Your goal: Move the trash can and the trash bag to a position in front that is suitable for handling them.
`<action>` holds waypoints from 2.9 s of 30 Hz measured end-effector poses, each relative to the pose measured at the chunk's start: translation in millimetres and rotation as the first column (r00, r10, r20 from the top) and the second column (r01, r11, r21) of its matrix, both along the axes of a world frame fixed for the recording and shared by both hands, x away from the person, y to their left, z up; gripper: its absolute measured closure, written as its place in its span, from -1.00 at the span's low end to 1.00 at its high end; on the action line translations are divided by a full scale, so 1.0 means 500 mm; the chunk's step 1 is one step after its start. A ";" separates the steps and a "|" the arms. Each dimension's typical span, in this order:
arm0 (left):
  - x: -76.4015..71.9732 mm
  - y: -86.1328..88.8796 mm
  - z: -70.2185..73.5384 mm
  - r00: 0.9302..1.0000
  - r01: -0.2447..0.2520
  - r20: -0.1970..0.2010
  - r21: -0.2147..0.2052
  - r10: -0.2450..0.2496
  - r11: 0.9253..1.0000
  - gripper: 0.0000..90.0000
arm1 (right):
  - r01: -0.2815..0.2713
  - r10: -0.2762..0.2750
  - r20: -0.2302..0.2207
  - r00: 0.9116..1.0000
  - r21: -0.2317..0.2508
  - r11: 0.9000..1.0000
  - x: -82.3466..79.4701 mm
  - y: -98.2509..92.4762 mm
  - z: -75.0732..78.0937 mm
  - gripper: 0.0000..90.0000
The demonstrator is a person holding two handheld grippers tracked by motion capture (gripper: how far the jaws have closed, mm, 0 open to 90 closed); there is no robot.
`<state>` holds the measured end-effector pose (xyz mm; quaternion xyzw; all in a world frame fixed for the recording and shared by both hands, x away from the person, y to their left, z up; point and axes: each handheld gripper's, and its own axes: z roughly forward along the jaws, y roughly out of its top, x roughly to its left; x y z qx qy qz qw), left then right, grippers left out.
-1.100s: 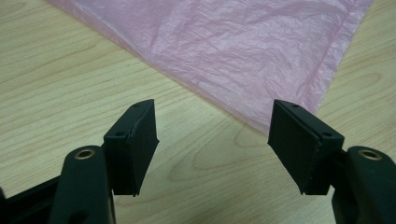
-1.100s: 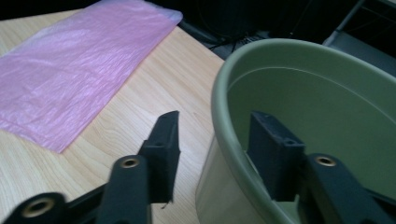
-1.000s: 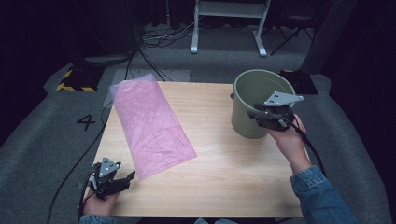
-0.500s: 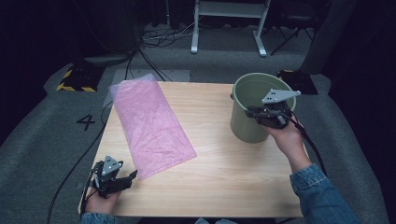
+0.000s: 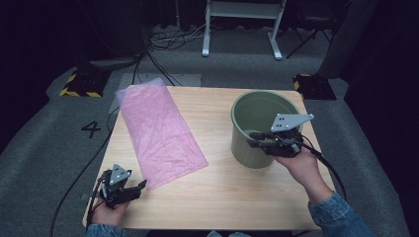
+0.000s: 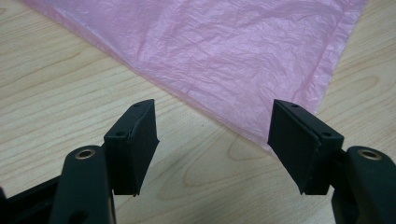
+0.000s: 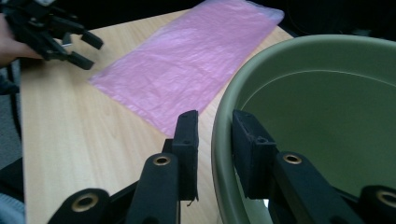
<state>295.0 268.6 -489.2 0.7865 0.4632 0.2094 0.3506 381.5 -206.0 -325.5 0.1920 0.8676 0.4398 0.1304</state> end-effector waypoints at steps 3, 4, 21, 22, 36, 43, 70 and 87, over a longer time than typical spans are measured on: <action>0.003 -0.002 -0.001 1.000 0.001 -0.001 -0.004 -0.001 1.000 -0.27 | -0.031 0.032 -0.018 0.999 0.018 0.999 -0.017 0.007 -0.002 0.58; 0.004 -0.003 -0.001 1.000 0.002 -0.002 -0.004 -0.002 1.000 -0.28 | -0.045 0.046 -0.023 0.999 0.025 0.999 -0.023 0.010 -0.002 0.58; 0.006 -0.005 0.001 1.000 0.010 0.002 -0.002 -0.010 1.000 -0.27 | -0.227 0.229 -0.040 0.972 0.061 0.972 -0.136 0.087 -0.001 0.48; 0.006 -0.005 0.001 1.000 0.010 0.002 -0.003 -0.010 1.000 -0.27 | -0.238 0.241 -0.043 0.970 0.068 0.969 -0.143 0.090 -0.002 0.48; 0.008 -0.006 0.001 1.000 0.013 0.002 -0.002 -0.013 1.000 -0.28 | -0.349 0.355 -0.069 0.933 0.076 0.934 -0.225 0.132 -0.005 0.42; 0.009 -0.005 -0.001 1.000 0.011 -0.003 -0.008 -0.011 1.000 -0.28 | -0.341 0.344 -0.030 0.938 0.077 0.937 -0.235 0.133 -0.001 0.34; 0.018 -0.001 -0.004 1.000 0.005 -0.014 -0.010 -0.005 1.000 -0.28 | -0.011 0.006 0.035 0.999 0.122 0.992 -0.108 -0.083 0.031 0.01; 0.008 0.005 -0.006 1.000 -0.012 -0.018 -0.008 0.012 1.000 -0.28 | 0.229 -0.228 -0.028 0.973 0.067 0.971 -0.061 -0.241 -0.082 -0.05</action>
